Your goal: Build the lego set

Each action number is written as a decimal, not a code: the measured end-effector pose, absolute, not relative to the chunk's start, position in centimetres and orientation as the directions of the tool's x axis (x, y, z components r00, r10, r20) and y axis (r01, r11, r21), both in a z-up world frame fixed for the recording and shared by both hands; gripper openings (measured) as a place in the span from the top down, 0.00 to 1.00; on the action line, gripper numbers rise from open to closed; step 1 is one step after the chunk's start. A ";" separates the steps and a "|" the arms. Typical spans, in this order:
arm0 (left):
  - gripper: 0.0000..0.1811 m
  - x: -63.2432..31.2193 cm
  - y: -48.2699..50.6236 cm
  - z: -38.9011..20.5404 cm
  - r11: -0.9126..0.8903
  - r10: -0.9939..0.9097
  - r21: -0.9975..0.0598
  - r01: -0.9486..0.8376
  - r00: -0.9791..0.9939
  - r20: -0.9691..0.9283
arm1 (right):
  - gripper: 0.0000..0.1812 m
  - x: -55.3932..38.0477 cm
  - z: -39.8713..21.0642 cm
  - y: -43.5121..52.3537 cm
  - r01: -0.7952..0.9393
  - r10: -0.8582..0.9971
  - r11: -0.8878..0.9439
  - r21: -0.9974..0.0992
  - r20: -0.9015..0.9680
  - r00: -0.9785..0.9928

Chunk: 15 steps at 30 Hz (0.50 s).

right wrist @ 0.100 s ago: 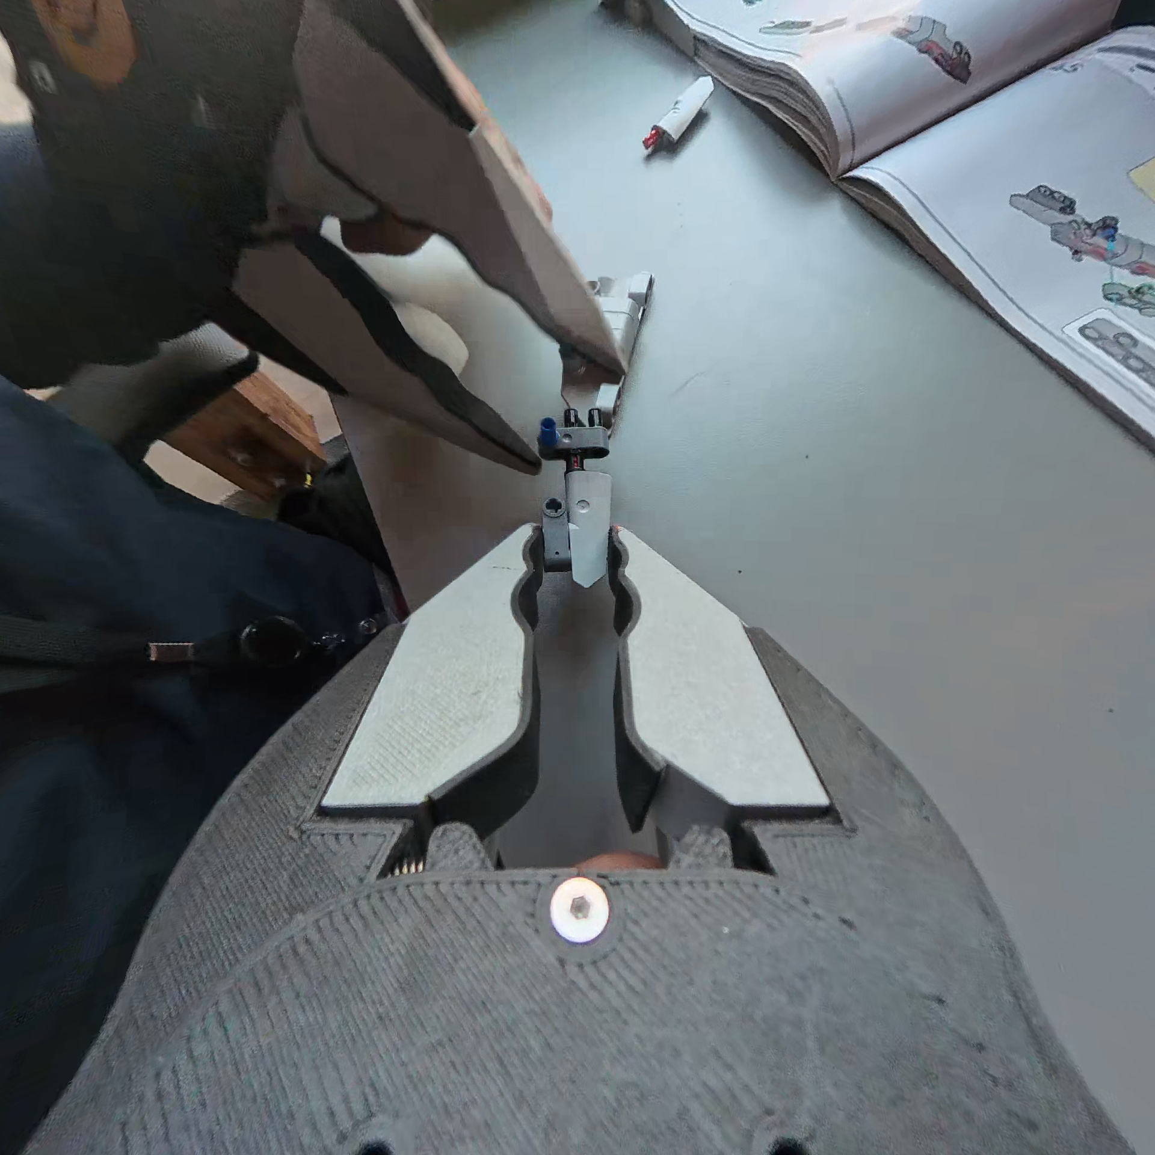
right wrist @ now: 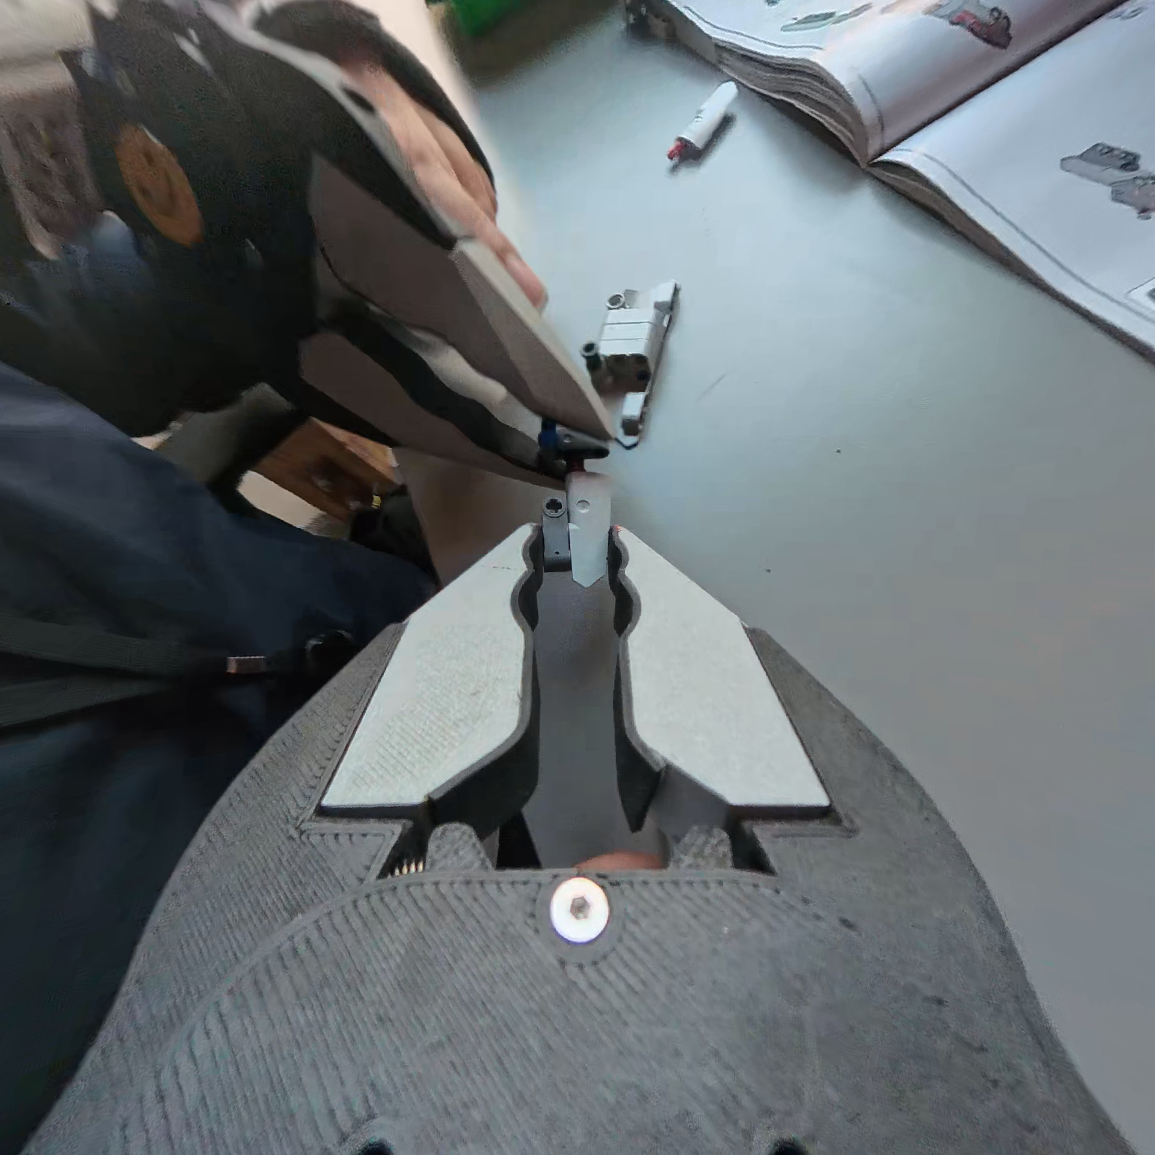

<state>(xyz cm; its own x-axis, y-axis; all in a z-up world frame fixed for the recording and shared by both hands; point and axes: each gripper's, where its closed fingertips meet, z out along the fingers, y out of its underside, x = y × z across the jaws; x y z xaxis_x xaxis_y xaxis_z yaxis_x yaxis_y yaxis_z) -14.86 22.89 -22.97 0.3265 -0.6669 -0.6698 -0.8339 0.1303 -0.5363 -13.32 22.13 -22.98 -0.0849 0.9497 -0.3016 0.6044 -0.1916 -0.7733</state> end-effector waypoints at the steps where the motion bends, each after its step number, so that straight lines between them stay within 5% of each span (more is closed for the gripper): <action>1: 0.93 -14.7 22.9 -22.9 0.147 -0.650 -0.520 -0.841 0.314 -0.692 | 0.90 -13.3 -22.6 21.8 0.603 0.932 -0.223 -0.766 -0.348 -0.097; 4: 0.93 -14.7 23.1 -22.6 0.131 -0.619 -0.526 -0.840 0.344 -0.705 | 0.90 -13.3 -22.3 22.0 0.602 0.908 -0.266 -0.753 -0.405 -0.106; 6: 0.92 -15.0 23.1 -22.3 0.053 -0.646 -0.628 -0.776 0.453 -0.614 | 0.86 -13.3 -21.4 22.8 0.580 0.907 -0.273 -0.768 -0.406 -0.110; 10: 0.93 -17.0 23.3 -19.0 -0.246 -0.664 -0.942 -0.229 0.747 -0.008 | 0.80 -12.6 -17.2 24.6 0.423 0.912 -0.280 -0.861 -0.377 -0.164; 12: 0.93 -17.7 22.7 -16.1 -0.344 -0.670 -0.929 0.136 0.658 0.345 | 0.79 -12.4 -16.0 24.3 0.393 0.902 -0.279 -0.876 -0.379 -0.205; 15: 0.92 -19.3 22.6 -14.0 -0.419 -0.638 -0.803 0.423 0.492 0.592 | 0.79 -13.3 -15.5 23.2 0.381 0.918 -0.216 -0.899 -0.320 -0.235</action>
<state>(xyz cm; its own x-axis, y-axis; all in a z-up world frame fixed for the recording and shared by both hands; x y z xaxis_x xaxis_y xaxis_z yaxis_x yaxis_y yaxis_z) -19.33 22.61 -13.95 0.4925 -0.6380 0.5919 0.4228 -0.4191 -0.8035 -13.27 23.25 -15.53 -0.2349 0.9178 -0.3200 0.3814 -0.2158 -0.8989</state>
